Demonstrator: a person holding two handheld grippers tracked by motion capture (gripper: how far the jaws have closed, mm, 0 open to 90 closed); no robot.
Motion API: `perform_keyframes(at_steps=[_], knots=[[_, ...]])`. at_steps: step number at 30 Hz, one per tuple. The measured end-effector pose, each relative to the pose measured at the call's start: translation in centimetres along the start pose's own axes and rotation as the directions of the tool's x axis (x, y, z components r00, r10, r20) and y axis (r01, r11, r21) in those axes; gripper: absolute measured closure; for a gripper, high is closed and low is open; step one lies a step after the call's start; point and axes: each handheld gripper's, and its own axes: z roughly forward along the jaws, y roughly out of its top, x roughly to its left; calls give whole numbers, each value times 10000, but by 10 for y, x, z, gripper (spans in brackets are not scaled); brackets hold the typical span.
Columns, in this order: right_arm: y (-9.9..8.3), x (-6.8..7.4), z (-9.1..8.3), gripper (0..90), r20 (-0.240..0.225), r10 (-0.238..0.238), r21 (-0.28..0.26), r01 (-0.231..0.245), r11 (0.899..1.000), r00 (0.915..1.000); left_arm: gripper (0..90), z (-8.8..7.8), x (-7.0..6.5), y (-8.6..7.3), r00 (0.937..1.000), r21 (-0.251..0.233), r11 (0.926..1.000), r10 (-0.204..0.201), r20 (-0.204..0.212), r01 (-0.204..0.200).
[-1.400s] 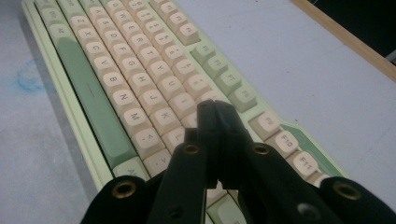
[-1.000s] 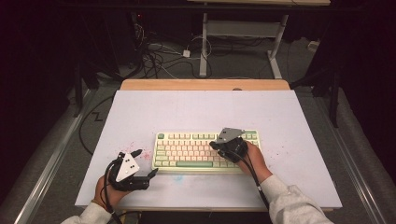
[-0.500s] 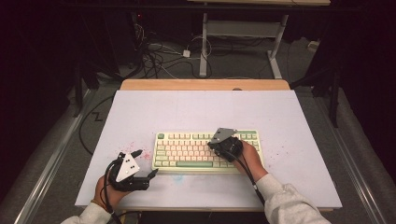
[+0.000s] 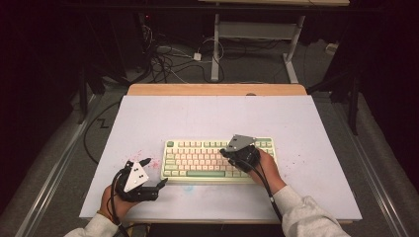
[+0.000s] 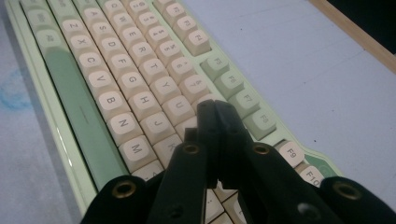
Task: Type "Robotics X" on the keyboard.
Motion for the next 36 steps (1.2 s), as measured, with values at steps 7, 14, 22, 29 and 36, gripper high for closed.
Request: perform_keyframes(at_steps=[7,14,22,29,36], knots=[[2,0,-14,900,91,140,-689,-134,9975,9999,161,3,3,0,9999,-55,9999,-93,108,94],[-1,1,-26,810,78,210,-1317,-198,9911,9997,161,9,4,6,9998,-70,10000,-58,176,59],[-7,4,-42,455,428,205,-1890,-121,9819,9989,161,8,2,7,9997,-86,9999,87,238,-85],[-17,6,-53,268,637,364,-2394,-202,9707,9973,163,8,2,9,9998,-67,10000,49,186,-48],[-29,12,-69,202,1022,514,-2712,-219,9623,9934,190,1,-1,12,9991,-255,9996,-122,406,133]])
